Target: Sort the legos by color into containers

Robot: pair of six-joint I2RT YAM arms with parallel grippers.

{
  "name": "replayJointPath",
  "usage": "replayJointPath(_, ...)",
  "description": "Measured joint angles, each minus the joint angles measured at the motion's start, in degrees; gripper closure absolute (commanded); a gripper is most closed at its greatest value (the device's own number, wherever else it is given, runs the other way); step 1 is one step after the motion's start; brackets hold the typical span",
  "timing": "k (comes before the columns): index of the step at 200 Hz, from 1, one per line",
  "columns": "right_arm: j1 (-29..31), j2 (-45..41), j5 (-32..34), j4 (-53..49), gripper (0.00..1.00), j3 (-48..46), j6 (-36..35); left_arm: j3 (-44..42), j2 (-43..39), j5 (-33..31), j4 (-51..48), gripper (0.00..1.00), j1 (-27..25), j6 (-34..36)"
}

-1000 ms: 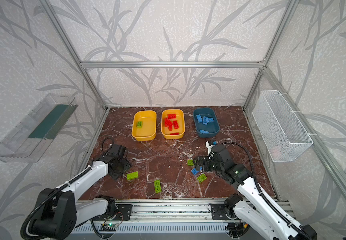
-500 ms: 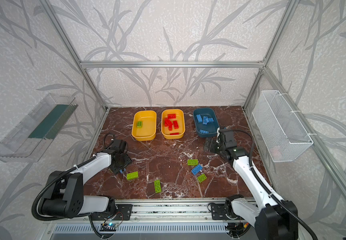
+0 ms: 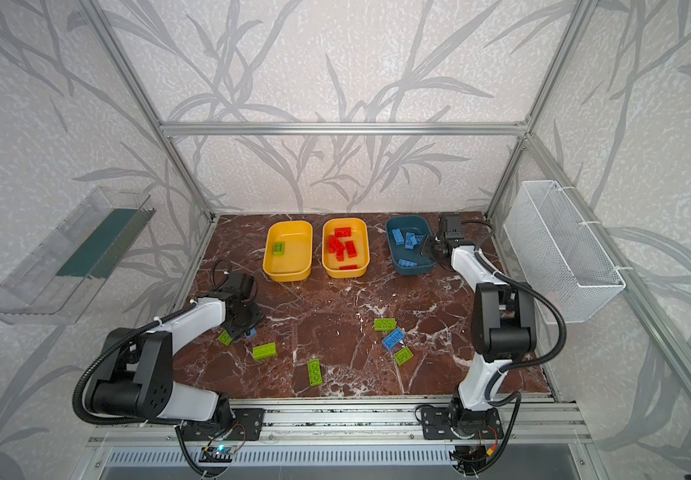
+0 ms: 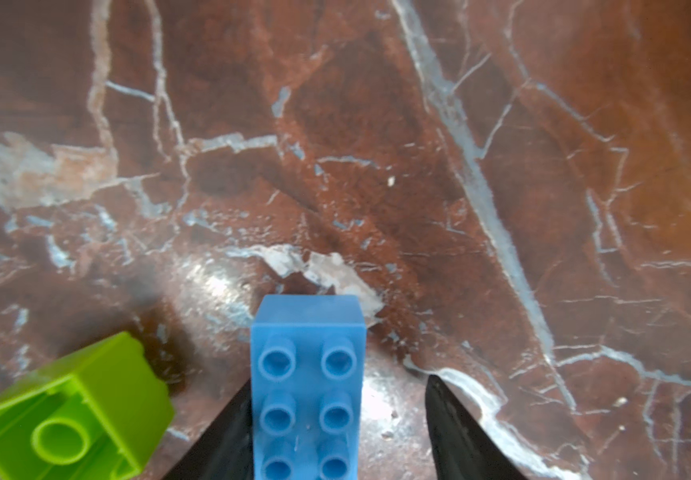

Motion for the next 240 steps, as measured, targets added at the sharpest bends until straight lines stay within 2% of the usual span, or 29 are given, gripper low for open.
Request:
replayJointPath(49,-2.16,7.67,0.98,-0.24,0.37,6.03,-3.85,0.0,-0.24,0.96,0.24,0.41,-2.36,0.13)
replayJointPath(119,-4.39,17.53,-5.14,-2.08,0.7,14.86,-7.19,2.03,2.16,0.68,-0.04,0.47,-8.22,-0.42)
replayJointPath(138,-4.24,17.86,-6.58,-2.51,0.75,14.91,-7.63,3.39,3.72,0.5,0.11,0.5,-9.86,-0.59)
replayJointPath(173,-2.89,17.84,-7.63,-2.91,0.8,14.38,-8.5,4.28,4.81,0.33,0.74,0.5,-11.82,-0.96)
replayJointPath(233,2.27,16.63,-7.52,-3.32,0.8,9.92,-8.85,4.28,4.81,0.46,1.27,0.51,-12.83,-0.9)
replayJointPath(240,2.71,16.31,-7.52,-3.56,0.81,9.49,-8.85,4.28,4.81,0.59,1.36,0.53,-12.87,-0.85)
